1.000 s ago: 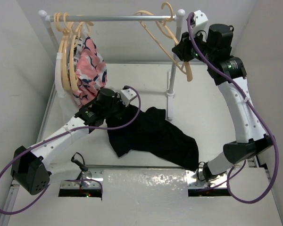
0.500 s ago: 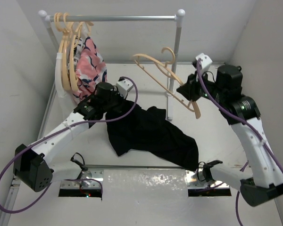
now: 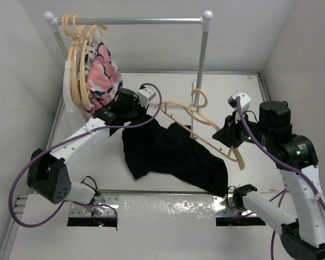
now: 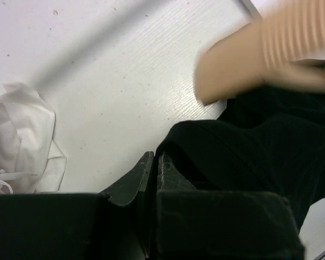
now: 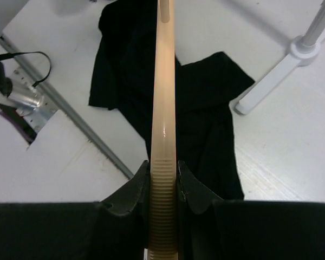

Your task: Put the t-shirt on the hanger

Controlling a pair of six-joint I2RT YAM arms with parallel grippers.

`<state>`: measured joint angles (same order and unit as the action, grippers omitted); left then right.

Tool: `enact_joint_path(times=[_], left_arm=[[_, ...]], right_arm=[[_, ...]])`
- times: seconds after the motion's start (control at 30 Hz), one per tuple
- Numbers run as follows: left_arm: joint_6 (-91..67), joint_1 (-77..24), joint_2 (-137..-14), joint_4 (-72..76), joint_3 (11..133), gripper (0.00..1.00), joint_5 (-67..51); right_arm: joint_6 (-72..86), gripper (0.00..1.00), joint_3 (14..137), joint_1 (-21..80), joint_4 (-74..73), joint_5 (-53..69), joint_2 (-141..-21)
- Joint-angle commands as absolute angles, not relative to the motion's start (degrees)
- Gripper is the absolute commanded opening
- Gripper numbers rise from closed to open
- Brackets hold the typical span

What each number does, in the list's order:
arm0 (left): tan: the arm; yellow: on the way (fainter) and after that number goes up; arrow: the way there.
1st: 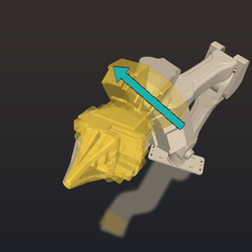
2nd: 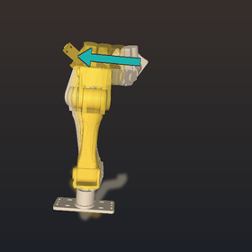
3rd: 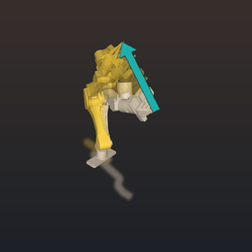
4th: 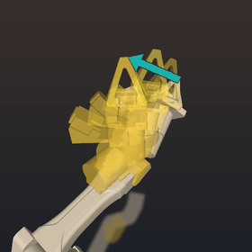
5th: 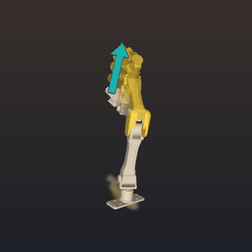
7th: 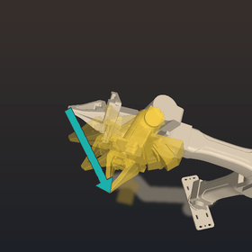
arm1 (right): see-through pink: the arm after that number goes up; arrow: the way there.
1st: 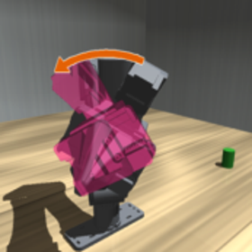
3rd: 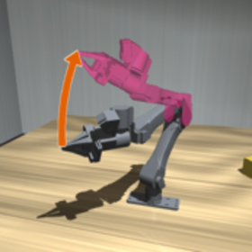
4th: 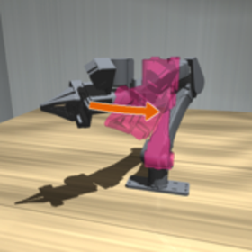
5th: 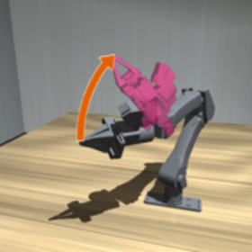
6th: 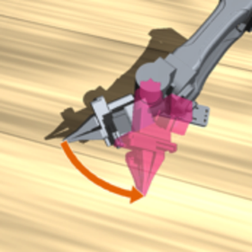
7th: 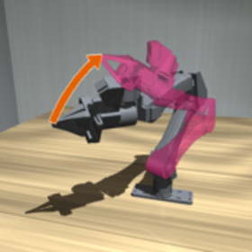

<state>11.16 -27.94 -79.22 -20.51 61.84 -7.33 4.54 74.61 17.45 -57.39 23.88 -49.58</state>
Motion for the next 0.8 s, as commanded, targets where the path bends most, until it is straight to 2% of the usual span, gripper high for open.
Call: enact_joint_path(times=[0.0, 0.17, 0.3, 0.57, 0.77], left_arm=[[9.58, -27.6, -79.19, -21.53, 67.23, 0.0, -8.0], [9.58, -27.6, -80.07, -23.46, 67.68, 0.0, -7.65], [9.75, -27.6, -79.2, -23.91, 67.5, 0.0, -9.49], [11.78, -27.6, -77.61, -25.49, 67.32, 0.0, -12.92], [13.18, -27.69, -76.9, -26.02, 65.92, 0.0, -14.41]], right_arm=[[6.68, 0.0, 76.2, 17.58, -60.11, 27.77, -48.08], [9.75, 0.0, 71.81, 17.58, -58.46, 37.06, -47.11], [10.9, 0.0, 72.16, 17.49, -57.39, 39.37, -47.37], [12.74, 0.0, 66.1, 17.58, -48.69, 35.25, -49.83], [7.47, 0.0, 70.92, 17.58, -53.52, 27.77, -53.7]])
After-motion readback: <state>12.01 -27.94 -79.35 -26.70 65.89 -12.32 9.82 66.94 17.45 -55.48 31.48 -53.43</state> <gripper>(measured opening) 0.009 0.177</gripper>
